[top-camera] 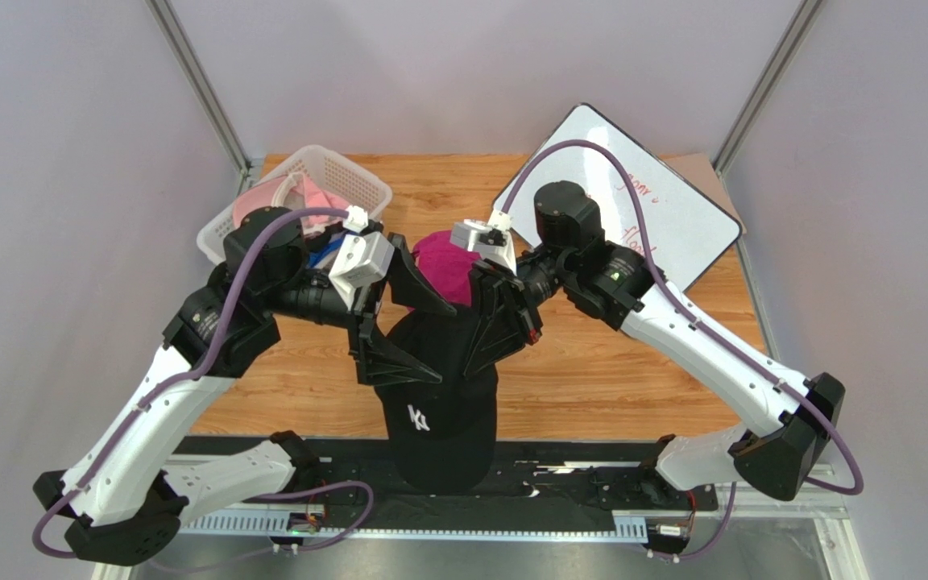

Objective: Stack the hats

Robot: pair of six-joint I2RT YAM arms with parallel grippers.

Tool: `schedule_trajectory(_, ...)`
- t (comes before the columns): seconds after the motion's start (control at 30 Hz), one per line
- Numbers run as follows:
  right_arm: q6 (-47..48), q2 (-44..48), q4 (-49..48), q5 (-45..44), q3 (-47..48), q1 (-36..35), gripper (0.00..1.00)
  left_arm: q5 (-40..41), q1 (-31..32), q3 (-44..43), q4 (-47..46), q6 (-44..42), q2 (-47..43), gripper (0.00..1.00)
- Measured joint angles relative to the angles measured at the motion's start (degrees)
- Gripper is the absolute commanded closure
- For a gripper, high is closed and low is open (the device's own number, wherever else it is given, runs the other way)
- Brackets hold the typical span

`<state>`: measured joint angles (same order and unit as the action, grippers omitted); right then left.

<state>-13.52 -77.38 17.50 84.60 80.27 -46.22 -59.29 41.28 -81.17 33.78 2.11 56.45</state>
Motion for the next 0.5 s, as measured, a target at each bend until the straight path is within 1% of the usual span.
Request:
schedule_trajectory(0.07, -0.37, -0.37, -0.68, -0.02, 0.26, -0.15, 1.00, 1.53, 0.00, 0.00, 1.33, -0.92, -0.15, 0.00)
schedule_trajectory(0.2, -0.66, -0.55, -1.07, -0.02, 0.26, -0.46, 1.00, 5.90, 0.00, 0.02, 2.12, -1.68, -0.50, 0.00)
schedule_trajectory(0.33, -0.66, -0.55, -1.16, -0.02, 0.26, -0.92, 1.00, 8.09, 0.00, 0.02, 2.23, -2.27, 0.46, 0.00)
schedule_trajectory(0.4, -0.63, -0.55, -1.18, -0.02, 0.26, -0.98, 1.00, 8.48, 0.00, 0.35, 2.27, -2.34, 1.33, 0.06)
schedule_trajectory(0.43, -0.63, -0.55, -1.09, 0.02, 0.26, -0.98, 1.00, 8.37, 0.00, 0.63, 2.25, -2.36, 1.68, 0.11)
schedule_trajectory(0.47, -0.63, -0.55, -1.05, 0.04, 0.26, -0.98, 1.00, 8.28, 0.00, 0.85, 2.25, -2.36, 1.79, 0.23)
schedule_trajectory(0.5, -0.66, -0.55, -1.03, 0.04, 0.26, -0.96, 1.00, 8.07, -0.02, 1.07, 2.25, -2.38, 1.81, 0.29)
